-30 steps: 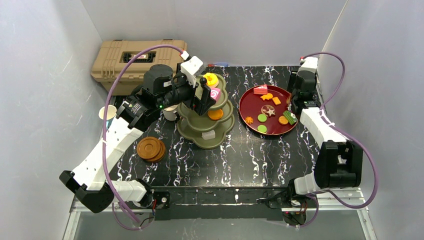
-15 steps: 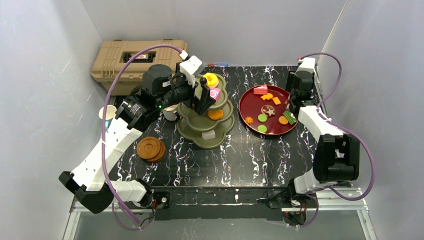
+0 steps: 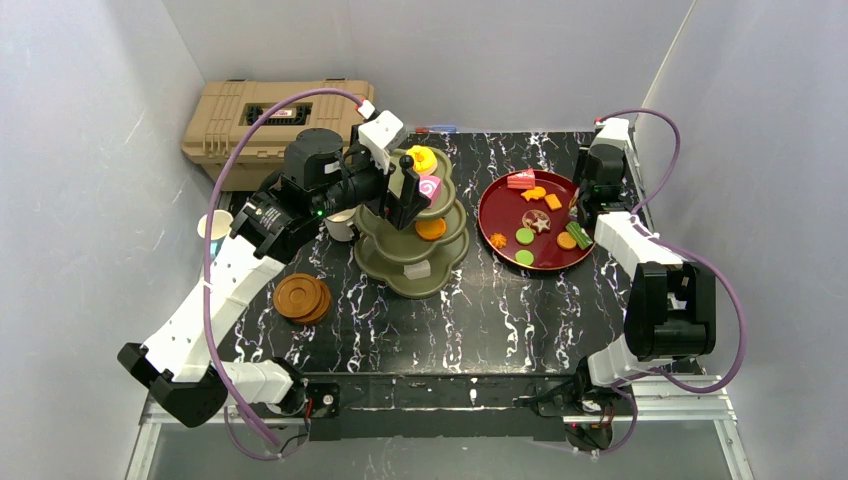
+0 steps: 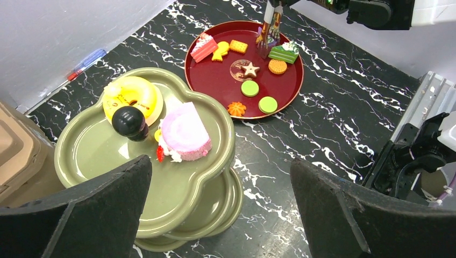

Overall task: Serve the afternoon tea
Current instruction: Pick up the desert from the tray, then place the desert on the desert table.

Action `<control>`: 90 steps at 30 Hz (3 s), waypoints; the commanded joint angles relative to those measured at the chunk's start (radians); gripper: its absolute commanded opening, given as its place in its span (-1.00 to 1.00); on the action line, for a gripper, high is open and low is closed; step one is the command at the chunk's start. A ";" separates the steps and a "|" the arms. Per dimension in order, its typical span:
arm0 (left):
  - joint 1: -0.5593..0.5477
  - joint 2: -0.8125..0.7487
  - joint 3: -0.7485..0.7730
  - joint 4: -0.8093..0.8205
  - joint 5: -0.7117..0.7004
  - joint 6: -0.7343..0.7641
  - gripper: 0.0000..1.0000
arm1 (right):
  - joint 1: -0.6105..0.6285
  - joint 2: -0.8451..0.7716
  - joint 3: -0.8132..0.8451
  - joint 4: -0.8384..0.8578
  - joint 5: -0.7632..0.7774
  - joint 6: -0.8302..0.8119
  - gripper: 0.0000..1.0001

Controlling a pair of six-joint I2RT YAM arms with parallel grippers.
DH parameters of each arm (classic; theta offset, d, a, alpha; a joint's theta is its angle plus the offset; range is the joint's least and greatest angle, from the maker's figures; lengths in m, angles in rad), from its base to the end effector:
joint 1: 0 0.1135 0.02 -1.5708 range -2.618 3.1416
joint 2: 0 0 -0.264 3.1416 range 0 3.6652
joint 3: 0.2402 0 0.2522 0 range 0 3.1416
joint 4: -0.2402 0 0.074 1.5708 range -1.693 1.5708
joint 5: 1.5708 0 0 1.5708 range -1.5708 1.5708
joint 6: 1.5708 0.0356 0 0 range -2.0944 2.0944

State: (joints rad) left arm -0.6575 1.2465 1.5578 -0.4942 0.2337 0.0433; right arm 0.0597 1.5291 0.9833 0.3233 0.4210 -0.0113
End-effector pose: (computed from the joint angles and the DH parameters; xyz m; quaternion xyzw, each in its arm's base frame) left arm 0.1988 -0.1639 0.4761 0.3321 0.6915 -0.2775 0.5784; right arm 0.3536 0.0066 0.2779 0.1032 0.7681 -0.1484 0.6142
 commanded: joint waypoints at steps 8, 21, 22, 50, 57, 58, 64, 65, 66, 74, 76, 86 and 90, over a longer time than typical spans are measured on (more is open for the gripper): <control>0.009 -0.033 -0.007 0.018 0.015 -0.004 0.99 | -0.006 -0.022 -0.030 0.003 0.028 -0.004 -0.97; 0.015 -0.015 0.023 0.003 -0.006 -0.003 0.99 | 0.094 -0.212 0.127 -0.162 -0.106 0.026 -0.97; 0.016 -0.015 0.023 0.005 -0.008 -0.003 0.99 | 0.107 -0.230 0.122 -0.172 -0.102 0.020 -0.97; 0.122 -0.031 0.017 -0.053 -0.047 -0.072 0.99 | 0.415 -0.672 0.103 -0.450 -0.385 0.366 -0.97; 0.125 -0.031 0.022 -0.061 -0.042 -0.073 0.99 | 0.477 -0.619 0.118 -0.361 -0.403 0.417 -0.97; 0.125 -0.032 0.022 -0.061 -0.042 -0.073 0.99 | 0.501 -0.612 0.121 -0.351 -0.396 0.416 -0.97; 0.127 -0.026 0.029 -0.064 -0.041 -0.068 0.99 | 0.655 -0.551 0.137 -0.297 -0.274 0.362 -0.97; 0.127 -0.025 0.032 -0.064 -0.040 -0.068 0.99 | 0.685 -0.539 0.145 -0.294 -0.249 0.346 -0.97; 0.127 -0.025 0.033 -0.064 -0.040 -0.070 0.99 | 0.714 -0.529 0.150 -0.291 -0.223 0.330 -0.97; 0.127 -0.032 0.035 -0.065 -0.034 -0.075 0.99 | 0.883 -0.506 0.139 -0.216 -0.050 0.236 -0.97; 0.127 -0.031 0.033 -0.062 -0.033 -0.076 0.99 | 0.937 -0.506 0.120 -0.183 0.000 0.219 -0.97; 0.127 -0.025 0.034 -0.057 -0.031 -0.077 0.99 | 1.187 -0.439 0.056 0.014 0.311 0.068 -0.97; 0.128 -0.030 0.032 -0.058 -0.034 -0.076 0.99 | 1.232 -0.413 0.036 0.098 0.390 0.017 -0.97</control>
State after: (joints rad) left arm -0.5373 1.2499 1.5707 -0.5510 0.1917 -0.0280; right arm 1.2594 1.1118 1.0248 0.2363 0.6693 0.0788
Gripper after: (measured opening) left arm 0.994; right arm 0.444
